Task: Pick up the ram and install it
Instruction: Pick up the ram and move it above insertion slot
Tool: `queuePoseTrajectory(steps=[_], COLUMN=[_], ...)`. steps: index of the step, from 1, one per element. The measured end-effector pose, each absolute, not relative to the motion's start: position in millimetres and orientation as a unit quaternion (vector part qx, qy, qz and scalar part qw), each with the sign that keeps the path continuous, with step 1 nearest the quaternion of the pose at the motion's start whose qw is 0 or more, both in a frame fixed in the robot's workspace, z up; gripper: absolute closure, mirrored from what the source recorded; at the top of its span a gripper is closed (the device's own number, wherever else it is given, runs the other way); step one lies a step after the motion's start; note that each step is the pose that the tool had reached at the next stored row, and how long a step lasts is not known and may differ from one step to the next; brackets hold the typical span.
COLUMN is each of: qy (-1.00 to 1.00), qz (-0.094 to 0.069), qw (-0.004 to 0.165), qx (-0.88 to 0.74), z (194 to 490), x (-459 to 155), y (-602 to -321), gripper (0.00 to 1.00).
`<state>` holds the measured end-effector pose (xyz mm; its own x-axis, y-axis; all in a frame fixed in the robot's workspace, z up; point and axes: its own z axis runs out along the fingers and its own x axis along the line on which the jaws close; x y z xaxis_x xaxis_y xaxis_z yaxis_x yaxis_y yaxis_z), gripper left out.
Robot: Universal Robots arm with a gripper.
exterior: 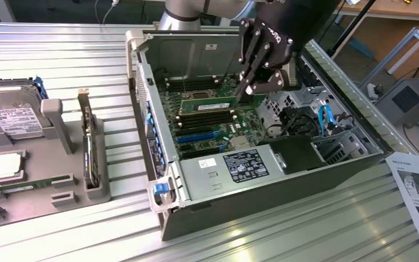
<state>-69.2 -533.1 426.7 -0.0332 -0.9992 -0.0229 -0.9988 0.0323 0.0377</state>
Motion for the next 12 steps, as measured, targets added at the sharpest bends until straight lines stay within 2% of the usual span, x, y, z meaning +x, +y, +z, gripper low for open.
queuePoseTrajectory(steps=[3, 12], qy=[-0.718, -0.718], qz=[-0.022, -0.022], qw=[0.005, 0.005], qx=[0.695, 0.695], z=[427, 426], x=[-34, -31], y=[-533, -521], gripper=[0.87, 0.87])
